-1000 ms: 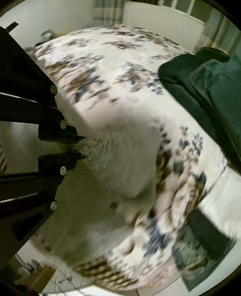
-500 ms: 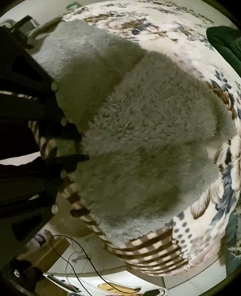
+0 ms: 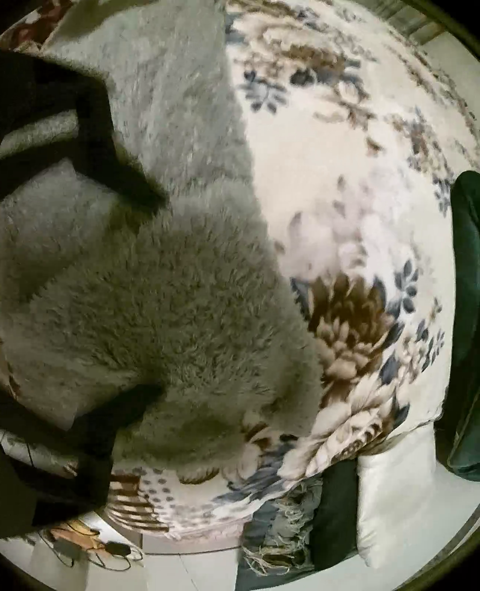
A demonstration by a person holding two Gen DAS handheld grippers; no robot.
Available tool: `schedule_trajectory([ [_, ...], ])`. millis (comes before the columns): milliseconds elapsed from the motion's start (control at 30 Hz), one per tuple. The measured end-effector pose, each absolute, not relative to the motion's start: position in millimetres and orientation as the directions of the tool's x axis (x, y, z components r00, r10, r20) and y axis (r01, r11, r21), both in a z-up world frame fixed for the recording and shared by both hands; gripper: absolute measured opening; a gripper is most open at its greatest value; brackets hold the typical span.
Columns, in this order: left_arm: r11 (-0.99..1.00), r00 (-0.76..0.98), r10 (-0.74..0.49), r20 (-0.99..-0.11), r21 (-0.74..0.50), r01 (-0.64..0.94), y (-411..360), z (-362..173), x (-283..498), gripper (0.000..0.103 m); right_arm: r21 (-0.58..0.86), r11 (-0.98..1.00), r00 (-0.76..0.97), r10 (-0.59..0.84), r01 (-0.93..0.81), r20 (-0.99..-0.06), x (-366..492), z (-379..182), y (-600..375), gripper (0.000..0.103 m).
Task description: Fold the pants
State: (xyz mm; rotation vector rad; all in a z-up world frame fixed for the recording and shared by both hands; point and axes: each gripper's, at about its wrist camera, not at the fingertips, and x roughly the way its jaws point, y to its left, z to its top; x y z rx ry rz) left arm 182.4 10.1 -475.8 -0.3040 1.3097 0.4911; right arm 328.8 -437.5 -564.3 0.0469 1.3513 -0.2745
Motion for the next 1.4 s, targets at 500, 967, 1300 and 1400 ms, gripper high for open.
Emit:
schedule_trajectory([
  [500,0.880,0.121,0.141,-0.983,0.068,-0.470,2,-484,176,0.087,0.455,0.372,0.426,0.163,0.809,-0.890,158,-573,-625,0.053],
  [967,0.882,0.163,0.146,-0.976,0.054,-0.467,35,-465,185,0.087,0.361,0.451,0.365,0.082,0.816,-0.927,162,-569,-580,0.005],
  [1300,0.839,0.196,0.238,-0.951,0.099,-0.536,119,-439,226,0.087,0.226,0.625,0.255,0.045,0.747,-0.966,210,-548,-453,0.076],
  [1400,0.834,0.168,0.255,-0.952,0.128,-0.537,143,-450,256,0.087,0.229,0.703,0.266,0.058,0.674,-0.962,241,-545,-390,0.078],
])
